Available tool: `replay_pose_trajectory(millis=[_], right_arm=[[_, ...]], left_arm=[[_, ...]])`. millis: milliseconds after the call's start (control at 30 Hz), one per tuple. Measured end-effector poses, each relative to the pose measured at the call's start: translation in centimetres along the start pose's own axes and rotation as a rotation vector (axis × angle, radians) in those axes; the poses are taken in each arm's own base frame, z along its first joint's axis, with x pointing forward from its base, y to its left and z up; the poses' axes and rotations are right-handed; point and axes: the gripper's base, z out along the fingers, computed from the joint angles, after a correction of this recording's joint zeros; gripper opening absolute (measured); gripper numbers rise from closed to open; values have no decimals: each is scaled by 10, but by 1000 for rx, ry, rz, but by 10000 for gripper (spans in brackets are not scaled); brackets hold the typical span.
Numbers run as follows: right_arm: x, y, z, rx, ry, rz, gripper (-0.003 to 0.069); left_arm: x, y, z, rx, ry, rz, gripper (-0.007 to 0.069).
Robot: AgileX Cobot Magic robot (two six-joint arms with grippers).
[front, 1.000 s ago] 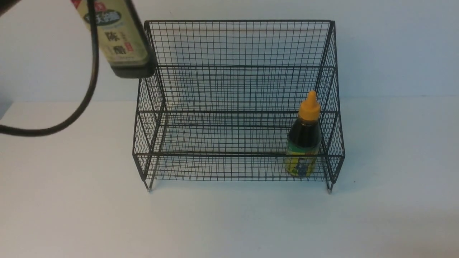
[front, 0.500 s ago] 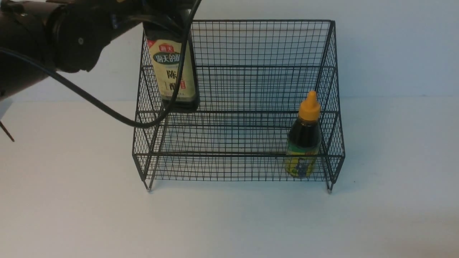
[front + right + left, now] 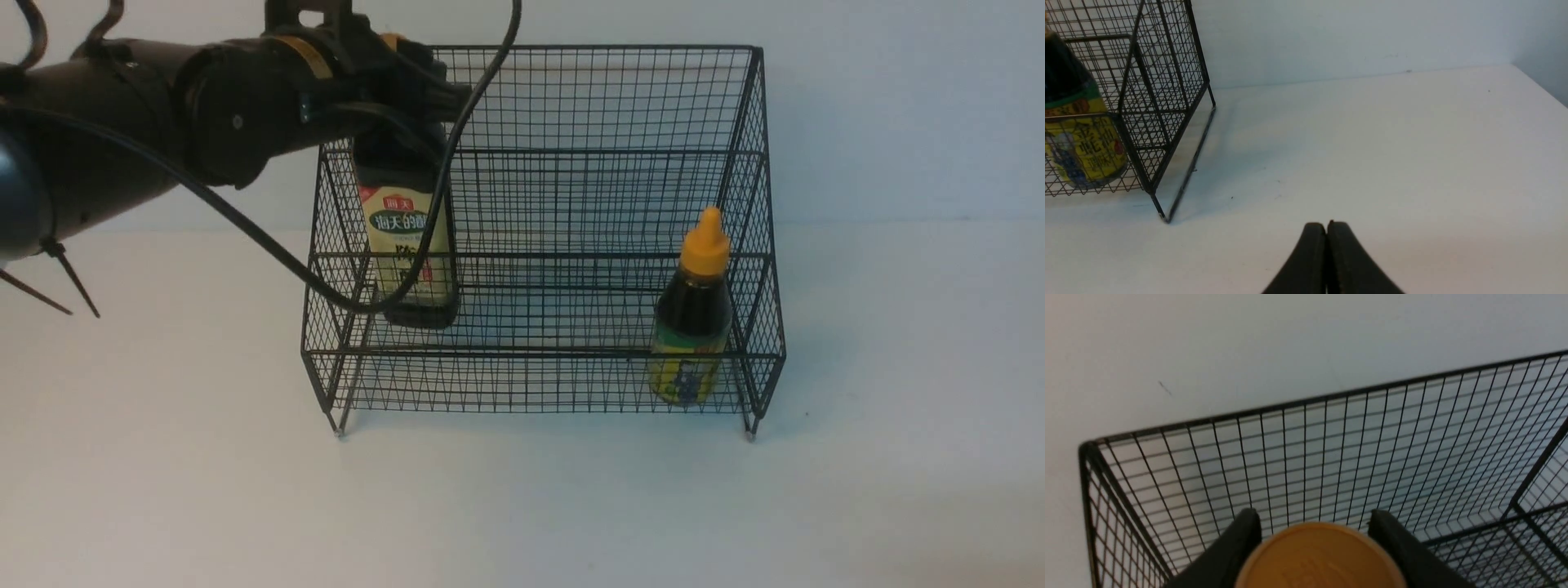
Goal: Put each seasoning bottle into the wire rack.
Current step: Use the left arm to put the condiment bottle back on the shelf
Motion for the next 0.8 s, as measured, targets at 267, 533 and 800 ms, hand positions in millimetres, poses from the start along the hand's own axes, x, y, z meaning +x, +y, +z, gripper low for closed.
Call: replay_pose_trajectory(millis=[267, 533, 800], right_arm=[[0, 0, 0, 0, 0, 0, -15], [0, 0, 0, 0, 0, 0, -15], [0, 0, 0, 0, 0, 0, -15]], left_arm=[[7, 1, 10, -2, 18, 4, 303], [6, 1, 12, -2, 10, 31, 352], [-9, -1, -10, 3, -2, 118, 504]])
